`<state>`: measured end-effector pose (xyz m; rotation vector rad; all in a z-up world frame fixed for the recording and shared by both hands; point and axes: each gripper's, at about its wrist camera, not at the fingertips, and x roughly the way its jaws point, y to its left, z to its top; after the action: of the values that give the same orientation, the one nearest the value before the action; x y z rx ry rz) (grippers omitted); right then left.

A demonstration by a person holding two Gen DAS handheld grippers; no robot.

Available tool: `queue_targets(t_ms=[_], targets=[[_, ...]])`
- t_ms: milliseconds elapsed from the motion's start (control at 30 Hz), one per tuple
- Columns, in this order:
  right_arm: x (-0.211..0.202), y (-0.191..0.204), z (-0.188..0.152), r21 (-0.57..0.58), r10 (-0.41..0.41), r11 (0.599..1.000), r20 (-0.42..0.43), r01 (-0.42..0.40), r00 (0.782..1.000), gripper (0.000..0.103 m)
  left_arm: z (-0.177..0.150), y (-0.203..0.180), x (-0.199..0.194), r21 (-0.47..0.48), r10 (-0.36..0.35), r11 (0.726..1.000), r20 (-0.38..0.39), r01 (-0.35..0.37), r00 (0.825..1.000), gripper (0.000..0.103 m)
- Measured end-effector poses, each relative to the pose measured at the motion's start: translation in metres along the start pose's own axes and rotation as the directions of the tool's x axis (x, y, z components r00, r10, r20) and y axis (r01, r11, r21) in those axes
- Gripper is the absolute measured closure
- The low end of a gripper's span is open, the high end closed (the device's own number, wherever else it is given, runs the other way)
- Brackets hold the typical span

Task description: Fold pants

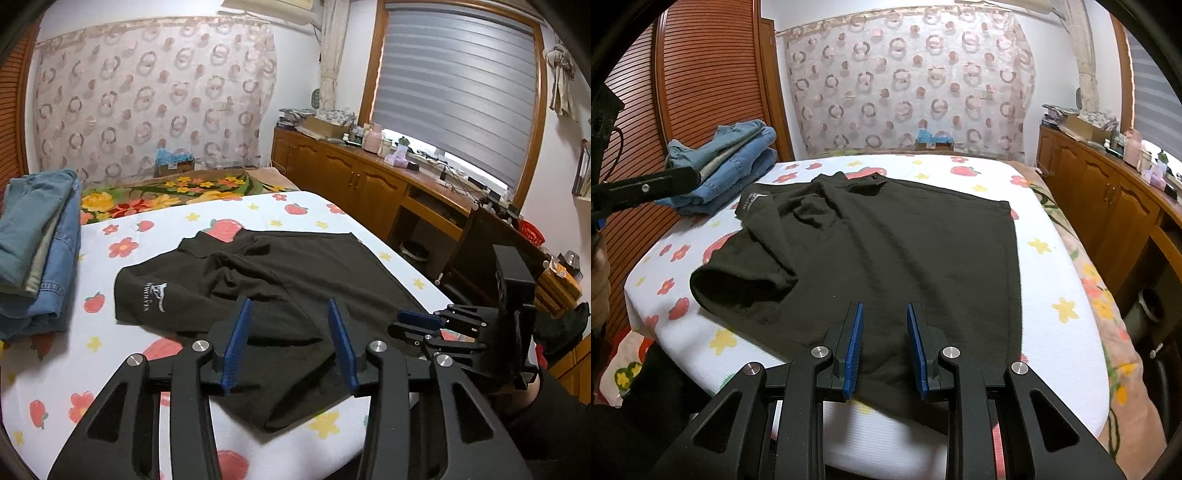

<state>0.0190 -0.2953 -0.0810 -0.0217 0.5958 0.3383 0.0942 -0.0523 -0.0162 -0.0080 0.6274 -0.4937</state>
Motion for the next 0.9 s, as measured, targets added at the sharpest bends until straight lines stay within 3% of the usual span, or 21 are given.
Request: queue_targets(t_ms=[33,100,467,900], targets=[[0.000,0.000,0.000,-0.001,0.003,1.000,0.001,-0.003,1.000,0.078,-0.001,0.002,-0.001,-0.001,0.005,1.000,-0.002,-0.005,1.000,0.053],[-0.001,0.001,0.001,-0.003,0.009,1.000,0.002,-0.009,1.000,0.078,-0.003,0.006,-0.001,-0.009,0.022,1.000,-0.003,-0.022,1.000,0.021],[-0.004,0.010,0.005,-0.018,0.038,0.999,0.012,-0.038,0.999,0.078,-0.040,0.038,0.019,-0.080,0.131,0.987,-0.083,-0.137,0.988,0.020],[-0.003,0.034,0.014,-0.063,0.082,0.995,0.016,-0.081,0.996,0.078,-0.072,0.044,0.039,-0.082,0.151,0.982,-0.186,-0.168,0.971,0.020]])
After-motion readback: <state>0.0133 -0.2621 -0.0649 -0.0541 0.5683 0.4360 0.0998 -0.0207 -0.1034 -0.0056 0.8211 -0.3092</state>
